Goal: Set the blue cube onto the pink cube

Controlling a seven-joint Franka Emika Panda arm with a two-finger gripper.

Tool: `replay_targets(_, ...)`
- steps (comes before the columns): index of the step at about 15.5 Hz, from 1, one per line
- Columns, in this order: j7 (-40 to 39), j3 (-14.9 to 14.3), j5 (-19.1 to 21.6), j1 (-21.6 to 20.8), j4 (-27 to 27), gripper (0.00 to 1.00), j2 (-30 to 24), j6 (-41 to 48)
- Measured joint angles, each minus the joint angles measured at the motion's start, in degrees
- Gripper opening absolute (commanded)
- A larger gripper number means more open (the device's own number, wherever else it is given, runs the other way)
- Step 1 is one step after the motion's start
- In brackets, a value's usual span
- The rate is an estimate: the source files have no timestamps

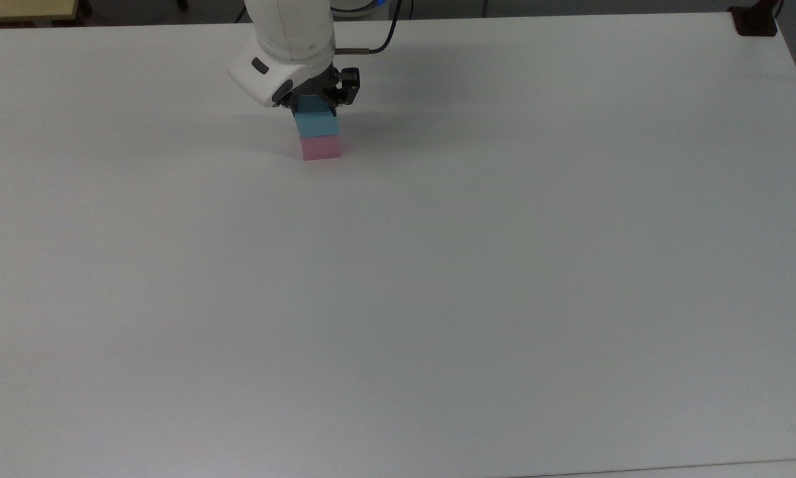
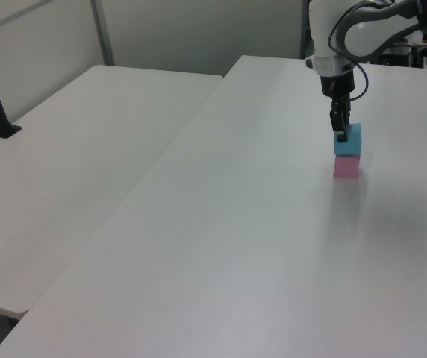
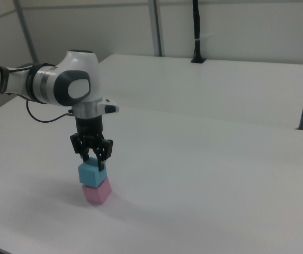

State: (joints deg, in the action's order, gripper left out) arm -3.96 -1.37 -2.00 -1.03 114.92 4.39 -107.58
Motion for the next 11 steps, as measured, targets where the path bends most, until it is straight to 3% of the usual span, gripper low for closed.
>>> replay_targets(8,0.8,-0.1,-1.3,0.2,-0.4,1.0,0.6,0.0)
replay_targets(11,1.0,-0.3,-1.4,0.4,-3.2,1.0,0.3,3.1)
